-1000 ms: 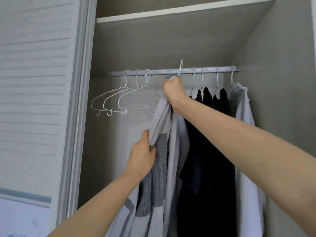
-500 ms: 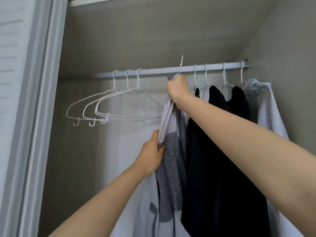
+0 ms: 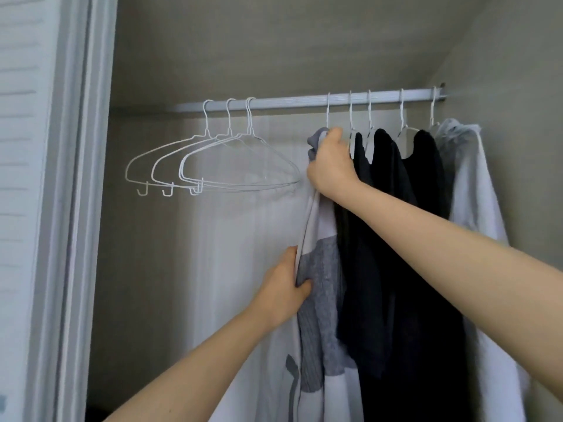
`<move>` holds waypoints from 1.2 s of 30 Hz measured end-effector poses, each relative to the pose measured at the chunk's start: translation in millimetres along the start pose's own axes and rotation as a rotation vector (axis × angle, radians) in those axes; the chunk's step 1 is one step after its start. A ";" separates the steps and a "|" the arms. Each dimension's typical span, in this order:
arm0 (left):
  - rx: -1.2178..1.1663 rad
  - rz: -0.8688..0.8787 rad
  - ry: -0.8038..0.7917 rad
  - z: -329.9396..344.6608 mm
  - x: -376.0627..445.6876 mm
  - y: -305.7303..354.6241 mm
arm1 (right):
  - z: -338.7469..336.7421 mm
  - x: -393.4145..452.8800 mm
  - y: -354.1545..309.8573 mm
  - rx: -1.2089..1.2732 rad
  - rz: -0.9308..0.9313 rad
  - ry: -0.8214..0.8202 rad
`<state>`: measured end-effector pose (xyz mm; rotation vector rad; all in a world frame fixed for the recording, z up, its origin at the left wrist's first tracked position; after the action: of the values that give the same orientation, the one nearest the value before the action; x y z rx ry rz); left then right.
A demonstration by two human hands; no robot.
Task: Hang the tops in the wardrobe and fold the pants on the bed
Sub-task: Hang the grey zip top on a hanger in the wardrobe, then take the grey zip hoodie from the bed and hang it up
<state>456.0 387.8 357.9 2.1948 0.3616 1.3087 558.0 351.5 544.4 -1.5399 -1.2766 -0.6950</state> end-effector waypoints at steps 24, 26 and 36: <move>0.353 -0.352 0.243 -50.7 -276.7 72.4 | -61.4 -318.3 -24.0 -0.117 -0.487 -0.483; 0.404 -0.409 0.277 -49.6 -314.3 88.8 | -64.2 -349.6 -35.2 -0.027 -0.530 -0.497; 0.728 -0.828 0.739 7.5 -509.1 208.1 | -110.1 -516.3 -60.7 0.608 -0.806 -0.701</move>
<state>203.4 -32.6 109.0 1.5474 2.0295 1.5295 370.7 48.8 149.9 -0.7261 -2.4202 -0.1618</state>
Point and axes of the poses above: each hand's wrist, its own x-axis towards the middle knuckle, its own z-axis out of the palm, y = z × x, the point moved 2 cm from there along x, towards the middle knuckle, and after that the axes turned 10 degrees about -x, right-handed, at the moved point
